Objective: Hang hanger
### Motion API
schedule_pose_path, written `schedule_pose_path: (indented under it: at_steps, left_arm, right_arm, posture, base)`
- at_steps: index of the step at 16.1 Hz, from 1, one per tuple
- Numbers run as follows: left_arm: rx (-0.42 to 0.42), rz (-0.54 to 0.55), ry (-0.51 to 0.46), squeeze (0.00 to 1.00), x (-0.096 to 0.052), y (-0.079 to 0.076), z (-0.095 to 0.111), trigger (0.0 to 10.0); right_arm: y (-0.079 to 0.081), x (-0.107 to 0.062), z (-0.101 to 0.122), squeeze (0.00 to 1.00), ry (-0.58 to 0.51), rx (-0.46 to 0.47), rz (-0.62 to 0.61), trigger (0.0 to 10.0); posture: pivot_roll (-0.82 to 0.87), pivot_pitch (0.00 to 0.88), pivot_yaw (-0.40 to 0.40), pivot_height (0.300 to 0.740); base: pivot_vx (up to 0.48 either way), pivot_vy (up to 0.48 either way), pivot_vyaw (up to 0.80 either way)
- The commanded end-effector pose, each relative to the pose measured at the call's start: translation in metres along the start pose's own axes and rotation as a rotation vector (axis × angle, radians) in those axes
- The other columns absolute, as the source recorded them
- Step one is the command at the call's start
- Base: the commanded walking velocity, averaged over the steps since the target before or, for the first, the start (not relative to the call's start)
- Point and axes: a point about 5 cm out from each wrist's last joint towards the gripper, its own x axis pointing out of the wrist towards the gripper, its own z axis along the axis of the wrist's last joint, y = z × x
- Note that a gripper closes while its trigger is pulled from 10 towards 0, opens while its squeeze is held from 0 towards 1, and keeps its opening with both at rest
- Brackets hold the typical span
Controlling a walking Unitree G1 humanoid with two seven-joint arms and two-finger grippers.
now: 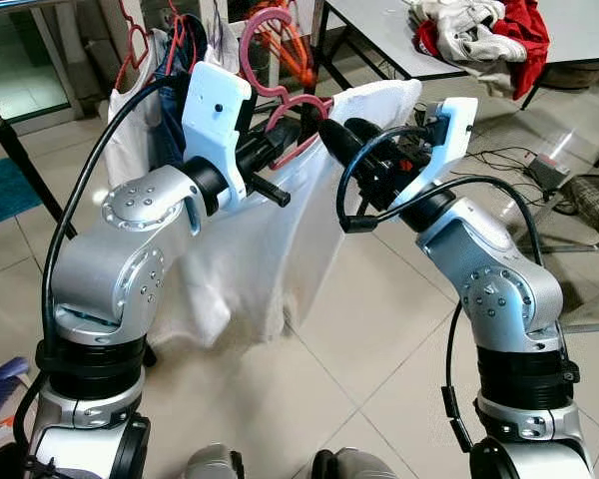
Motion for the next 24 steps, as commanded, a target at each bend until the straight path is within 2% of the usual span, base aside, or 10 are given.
schedule_pose_path:
  at_steps: [1, 2, 5, 7, 11, 17, 24]
  left_arm:
    - [0.017, -0.047, -0.045, 0.0, 0.002, -0.007, 0.01, 10.0]
    - [0.017, -0.056, -0.047, 0.0, 0.002, -0.009, 0.01, 10.0]
    - [0.009, -0.102, -0.053, 0.0, 0.001, -0.015, 0.011, 10.0]
    - [0.01, -0.102, -0.054, 0.0, 0.002, -0.015, 0.011, 10.0]
    - [0.009, -0.09, -0.059, 0.0, 0.003, -0.013, 0.013, 10.0]
    - [0.011, -0.021, -0.064, 0.0, 0.002, 0.001, 0.014, 10.0]
    - [0.014, -0.075, -0.075, 0.0, 0.002, -0.007, 0.017, 10.0]
  right_arm:
    - [0.0, -0.002, 0.003, 1.0, -0.008, -0.005, -0.002, 10.0]
    - [-0.001, -0.001, 0.003, 0.0, -0.006, -0.006, -0.01, 10.0]
    - [-0.003, 0.001, 0.002, 0.0, -0.002, 0.001, -0.007, 10.0]
    - [-0.003, 0.002, 0.002, 0.0, -0.002, 0.007, 0.0, 0.0]
    - [-0.004, 0.003, 0.004, 0.0, -0.017, 0.007, -0.005, 0.0]
    - [-0.006, 0.0, 0.007, 0.0, -0.033, 0.008, -0.012, 0.0]
    - [-0.004, 0.002, 0.006, 0.0, -0.028, 0.01, 0.015, 0.0]
  posture:
    - [-0.01, 0.039, -0.076, 0.74]
    - [-0.01, 0.039, -0.076, 0.74]
    - [-0.01, 0.039, -0.078, 0.74]
    - [0.0, 0.041, -0.081, 0.74]
    - [-0.01, 0.039, -0.077, 0.74]
    - [-0.01, 0.038, -0.077, 0.74]
    - [-0.01, 0.044, -0.075, 0.74]
  base:
    - [0.0, 0.0, 0.0]
    - [0.0, 0.0, 0.0]
    - [0.0, 0.0, 0.0]
    - [0.0, 0.0, 0.0]
    - [0.0, 0.0, 0.0]
    - [0.0, 0.0, 0.0]
    - [0.0, 0.0, 0.0]
